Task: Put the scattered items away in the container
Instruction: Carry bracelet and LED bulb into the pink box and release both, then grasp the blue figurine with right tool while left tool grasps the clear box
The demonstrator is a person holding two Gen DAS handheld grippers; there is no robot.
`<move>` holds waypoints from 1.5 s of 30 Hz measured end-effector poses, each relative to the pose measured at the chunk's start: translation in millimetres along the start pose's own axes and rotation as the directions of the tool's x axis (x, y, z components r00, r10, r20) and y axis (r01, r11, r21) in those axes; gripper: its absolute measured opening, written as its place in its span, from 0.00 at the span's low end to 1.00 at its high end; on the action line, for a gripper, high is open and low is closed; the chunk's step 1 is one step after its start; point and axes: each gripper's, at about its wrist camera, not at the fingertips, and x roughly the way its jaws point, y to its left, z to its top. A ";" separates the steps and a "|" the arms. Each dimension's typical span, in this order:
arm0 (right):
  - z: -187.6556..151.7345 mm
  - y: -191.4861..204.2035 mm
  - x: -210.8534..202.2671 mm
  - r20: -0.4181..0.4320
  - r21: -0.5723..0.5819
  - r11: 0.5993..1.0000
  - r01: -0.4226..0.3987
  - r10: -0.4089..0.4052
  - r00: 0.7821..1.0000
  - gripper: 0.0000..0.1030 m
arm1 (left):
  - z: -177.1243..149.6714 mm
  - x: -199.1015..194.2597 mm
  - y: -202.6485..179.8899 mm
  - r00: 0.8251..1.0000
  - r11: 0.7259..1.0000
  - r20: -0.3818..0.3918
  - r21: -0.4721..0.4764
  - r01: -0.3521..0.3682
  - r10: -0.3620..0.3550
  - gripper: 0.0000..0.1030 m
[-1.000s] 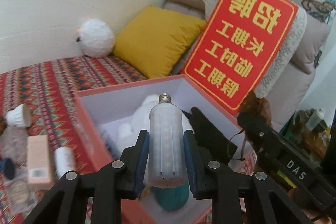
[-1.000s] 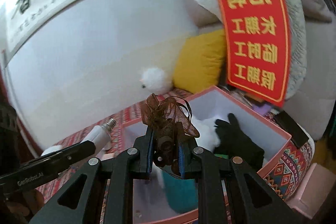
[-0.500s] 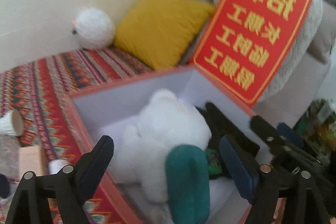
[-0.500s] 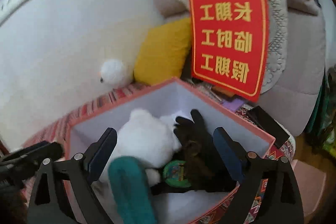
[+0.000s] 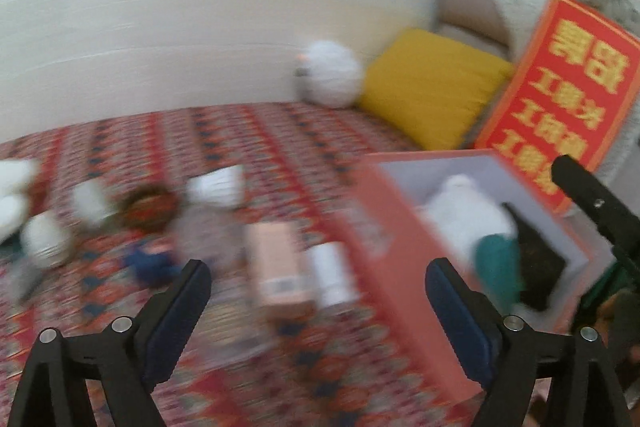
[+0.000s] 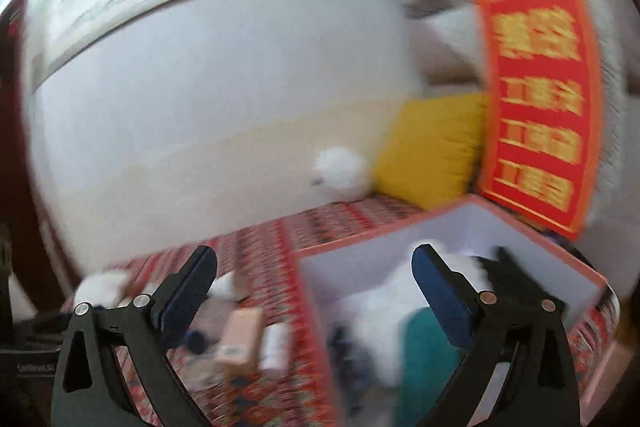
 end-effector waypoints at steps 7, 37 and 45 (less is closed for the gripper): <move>-33.5 127.7 41.7 -0.143 -0.252 0.949 -0.191 0.159 0.977 0.97 | -43.1 -13.4 122.4 0.981 0.973 -0.060 -0.124 -0.193 0.187 0.89; -180.3 247.5 247.1 -0.537 -0.591 0.702 -0.397 0.024 0.843 0.48 | -63.0 123.6 282.3 0.923 0.930 -0.185 -0.082 -0.357 0.338 0.59; -156.0 255.2 197.5 -0.551 -0.510 0.717 -0.475 0.152 0.821 0.48 | -77.9 66.2 263.4 0.935 0.936 -0.141 -0.093 -0.341 0.327 0.53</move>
